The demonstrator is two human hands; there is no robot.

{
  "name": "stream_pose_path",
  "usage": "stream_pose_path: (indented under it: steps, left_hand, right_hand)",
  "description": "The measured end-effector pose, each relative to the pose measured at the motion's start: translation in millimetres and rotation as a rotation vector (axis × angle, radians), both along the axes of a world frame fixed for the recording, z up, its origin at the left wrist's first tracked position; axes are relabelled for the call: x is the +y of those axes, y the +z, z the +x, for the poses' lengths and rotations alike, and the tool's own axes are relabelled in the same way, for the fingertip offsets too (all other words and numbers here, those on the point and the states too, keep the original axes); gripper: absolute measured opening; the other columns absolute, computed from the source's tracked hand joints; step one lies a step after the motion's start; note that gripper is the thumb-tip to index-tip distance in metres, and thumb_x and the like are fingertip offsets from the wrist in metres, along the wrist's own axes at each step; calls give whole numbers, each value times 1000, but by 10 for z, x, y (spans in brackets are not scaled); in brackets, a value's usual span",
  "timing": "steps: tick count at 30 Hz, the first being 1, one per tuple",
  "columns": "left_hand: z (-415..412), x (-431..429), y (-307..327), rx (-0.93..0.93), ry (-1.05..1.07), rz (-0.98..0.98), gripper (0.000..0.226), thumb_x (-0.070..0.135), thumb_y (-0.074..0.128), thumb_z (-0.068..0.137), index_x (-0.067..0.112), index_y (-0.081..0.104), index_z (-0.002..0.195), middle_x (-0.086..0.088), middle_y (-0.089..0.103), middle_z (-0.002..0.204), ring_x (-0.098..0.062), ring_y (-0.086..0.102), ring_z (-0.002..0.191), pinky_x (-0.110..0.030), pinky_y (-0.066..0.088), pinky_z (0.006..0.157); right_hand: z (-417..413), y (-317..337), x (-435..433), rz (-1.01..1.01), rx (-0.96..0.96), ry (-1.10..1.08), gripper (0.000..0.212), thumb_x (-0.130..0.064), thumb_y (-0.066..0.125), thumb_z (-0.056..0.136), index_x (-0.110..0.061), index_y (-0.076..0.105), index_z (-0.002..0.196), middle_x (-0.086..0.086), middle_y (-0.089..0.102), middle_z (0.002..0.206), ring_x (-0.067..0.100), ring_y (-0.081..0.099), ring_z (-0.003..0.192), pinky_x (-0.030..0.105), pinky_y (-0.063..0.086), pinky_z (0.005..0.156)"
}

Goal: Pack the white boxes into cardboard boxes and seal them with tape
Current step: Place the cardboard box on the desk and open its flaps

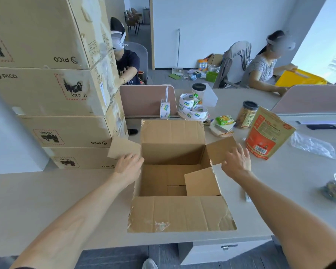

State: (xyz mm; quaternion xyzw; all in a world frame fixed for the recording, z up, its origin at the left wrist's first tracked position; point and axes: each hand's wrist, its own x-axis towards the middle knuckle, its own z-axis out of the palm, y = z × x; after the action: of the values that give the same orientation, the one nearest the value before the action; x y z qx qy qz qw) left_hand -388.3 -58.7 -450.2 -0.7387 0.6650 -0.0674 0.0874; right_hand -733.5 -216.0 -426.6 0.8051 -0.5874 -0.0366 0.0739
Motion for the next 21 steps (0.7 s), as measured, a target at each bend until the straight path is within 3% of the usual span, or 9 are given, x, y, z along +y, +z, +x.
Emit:
stream_pose_path:
  steps: [3,6,9,12,14,18,21]
  left_hand:
    - [1,26,-45,4,4,35,35,21,45,94,15,49,128,-5,49,136,-24,41,129,-39,32,108]
    - [-43,62,-101,59,18,9,39,21,46,93,13,47,131,-7,45,140,-25,37,132,-37,31,110]
    - [-77,128,-164,171,52,4,46,21,47,94,10,43,138,-10,36,149,-25,27,140,-36,26,114]
    - [-62,199,-230,245,80,19,54,23,48,95,11,34,145,-9,17,160,-23,10,148,-36,19,118]
    - [-37,228,-266,256,80,25,56,24,49,94,12,33,146,-8,12,162,-22,6,149,-37,15,119]
    - [0,222,-314,297,95,58,59,24,48,95,14,27,150,-3,8,163,-21,5,150,-40,15,120]
    - [-13,216,-336,318,127,110,61,25,47,97,18,22,153,-1,3,163,-21,5,150,-44,18,120]
  right_hand:
    - [90,-117,83,44,-56,67,33,-30,52,91,-19,65,119,7,55,133,25,40,132,38,30,110]
    - [368,-235,248,69,-139,216,32,-25,49,93,-17,62,121,6,54,136,24,43,131,36,31,109]
    - [647,-394,470,201,-68,354,41,-31,43,97,-17,54,134,5,40,151,24,27,144,42,18,118]
    - [828,-545,583,331,55,377,58,-49,42,97,-21,38,147,11,22,160,28,8,150,53,2,119]
    - [890,-591,597,358,105,360,71,-63,43,90,-20,37,145,15,32,152,33,18,146,57,-1,118]
    - [933,-448,564,298,-1,326,77,-75,47,79,-17,46,130,10,45,126,30,41,124,56,20,115]
    - [858,-269,467,369,-211,263,56,-54,57,83,-21,48,128,7,45,124,28,44,121,45,35,104]
